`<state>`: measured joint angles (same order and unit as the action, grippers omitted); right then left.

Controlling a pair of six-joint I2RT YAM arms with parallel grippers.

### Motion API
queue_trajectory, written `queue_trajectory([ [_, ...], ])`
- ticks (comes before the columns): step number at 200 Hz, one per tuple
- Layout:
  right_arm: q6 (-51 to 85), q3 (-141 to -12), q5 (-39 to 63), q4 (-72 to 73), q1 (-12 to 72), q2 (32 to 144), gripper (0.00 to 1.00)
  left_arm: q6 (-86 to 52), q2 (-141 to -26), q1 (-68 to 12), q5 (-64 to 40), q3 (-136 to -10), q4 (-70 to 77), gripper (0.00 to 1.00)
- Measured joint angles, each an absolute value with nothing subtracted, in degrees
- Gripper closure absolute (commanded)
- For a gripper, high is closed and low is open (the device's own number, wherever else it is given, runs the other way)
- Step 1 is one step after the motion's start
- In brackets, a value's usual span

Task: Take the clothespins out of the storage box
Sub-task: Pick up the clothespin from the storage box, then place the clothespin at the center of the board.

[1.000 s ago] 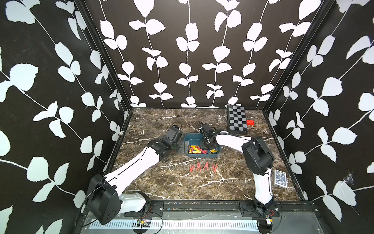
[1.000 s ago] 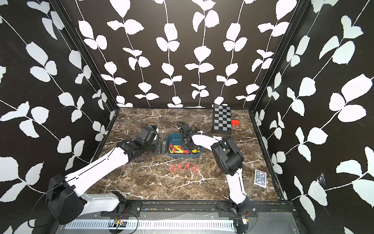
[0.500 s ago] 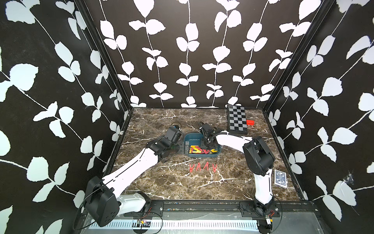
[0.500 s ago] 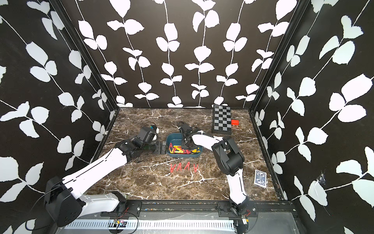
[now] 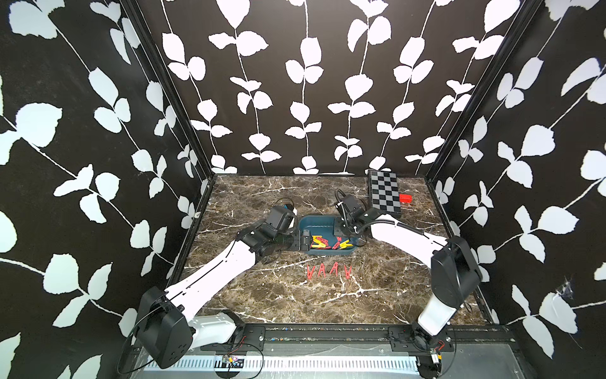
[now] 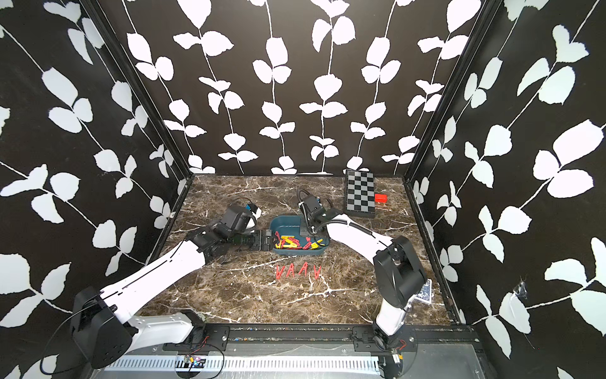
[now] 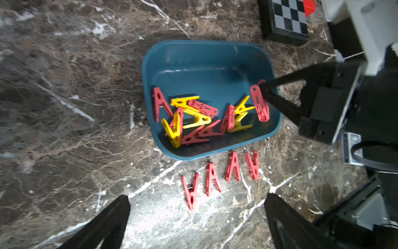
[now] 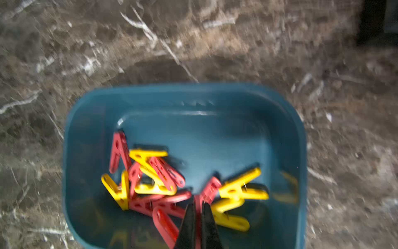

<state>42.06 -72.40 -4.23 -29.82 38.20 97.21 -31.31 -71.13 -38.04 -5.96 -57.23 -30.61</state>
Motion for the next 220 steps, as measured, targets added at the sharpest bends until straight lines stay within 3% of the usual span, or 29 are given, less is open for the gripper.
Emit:
queue_trajectory([
  [110, 46.19, -48.88, -7.14, -32.08, 38.20, 74.70, 0.96, -34.59, -76.20, -43.13, -9.63, -56.88, -25.80, 0.01],
  [220, 47.42, -42.04, -6.92, -27.57, 38.20, 80.34, 0.95, -35.44, -77.56, -45.30, -8.27, -58.17, -25.45, 0.01],
])
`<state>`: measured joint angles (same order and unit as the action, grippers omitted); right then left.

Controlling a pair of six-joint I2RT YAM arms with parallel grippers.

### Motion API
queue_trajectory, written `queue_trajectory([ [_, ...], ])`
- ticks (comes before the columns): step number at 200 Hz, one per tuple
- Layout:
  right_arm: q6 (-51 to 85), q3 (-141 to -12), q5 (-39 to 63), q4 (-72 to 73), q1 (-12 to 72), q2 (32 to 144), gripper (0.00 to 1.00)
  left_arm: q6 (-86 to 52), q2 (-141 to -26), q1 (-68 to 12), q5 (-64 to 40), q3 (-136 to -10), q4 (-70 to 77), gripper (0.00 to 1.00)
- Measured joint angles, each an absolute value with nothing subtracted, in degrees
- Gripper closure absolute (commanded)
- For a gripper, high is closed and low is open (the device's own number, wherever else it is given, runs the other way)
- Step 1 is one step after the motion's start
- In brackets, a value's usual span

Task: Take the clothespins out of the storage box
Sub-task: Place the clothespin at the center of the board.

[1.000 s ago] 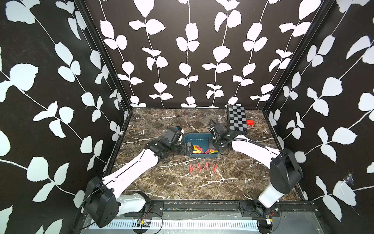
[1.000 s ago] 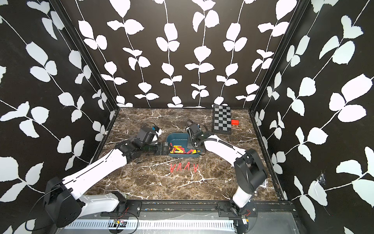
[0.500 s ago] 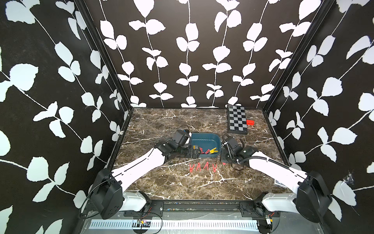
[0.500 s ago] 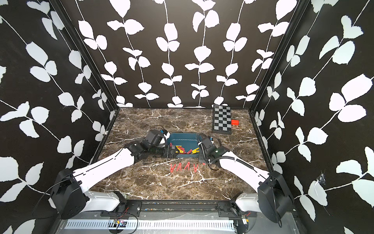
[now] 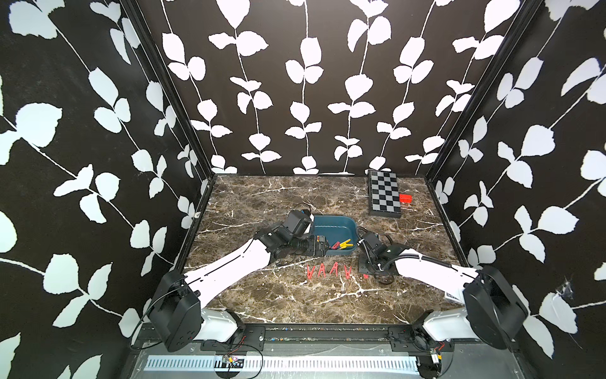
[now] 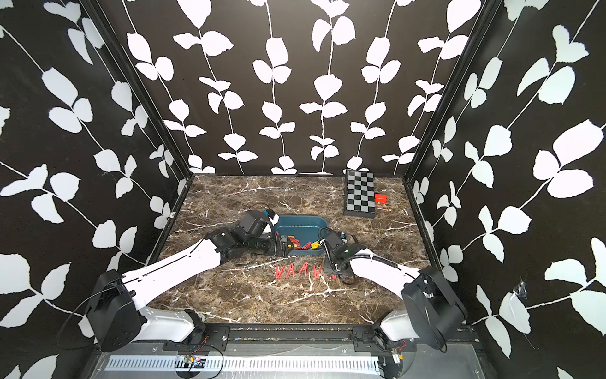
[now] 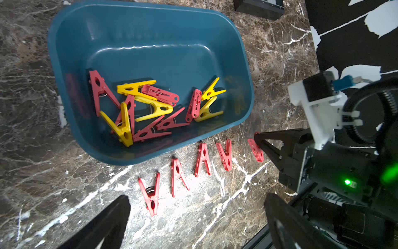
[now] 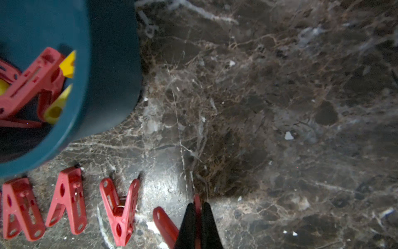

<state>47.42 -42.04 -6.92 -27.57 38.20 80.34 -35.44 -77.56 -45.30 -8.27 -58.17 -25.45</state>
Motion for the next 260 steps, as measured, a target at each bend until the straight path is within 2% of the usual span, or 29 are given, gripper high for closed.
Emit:
queue_trajectory([
  [58, 47.62, -42.06, -6.81, -25.89, 38.20, 85.08, 0.95, -35.42, -77.56, -45.30, -7.66, -58.17, -25.61, 0.01],
  [138, 46.33, -42.81, -6.96, -26.04, 38.20, 84.60, 0.65, -35.07, -77.95, -45.30, -6.13, -59.44, -27.14, 0.01],
  [168, 45.25, -43.75, -7.14, -26.48, 38.20, 81.19, 0.58, -34.48, -79.02, -45.30, -4.89, -61.52, -28.03, 0.01],
  [195, 43.79, -44.80, -6.83, -26.24, 38.20, 77.10, 0.43, -33.52, -81.34, -45.30, -3.79, -63.79, -28.88, 0.02],
  [240, 40.84, -46.54, -5.78, -24.88, 37.69, 71.64, 0.16, -32.34, -87.09, -45.30, -1.83, -68.42, -30.72, 0.13],
  [260, 39.53, -48.07, -5.17, -24.27, 37.32, 70.63, 0.07, -31.86, -89.95, -45.30, -0.69, -71.00, -31.81, 0.16],
])
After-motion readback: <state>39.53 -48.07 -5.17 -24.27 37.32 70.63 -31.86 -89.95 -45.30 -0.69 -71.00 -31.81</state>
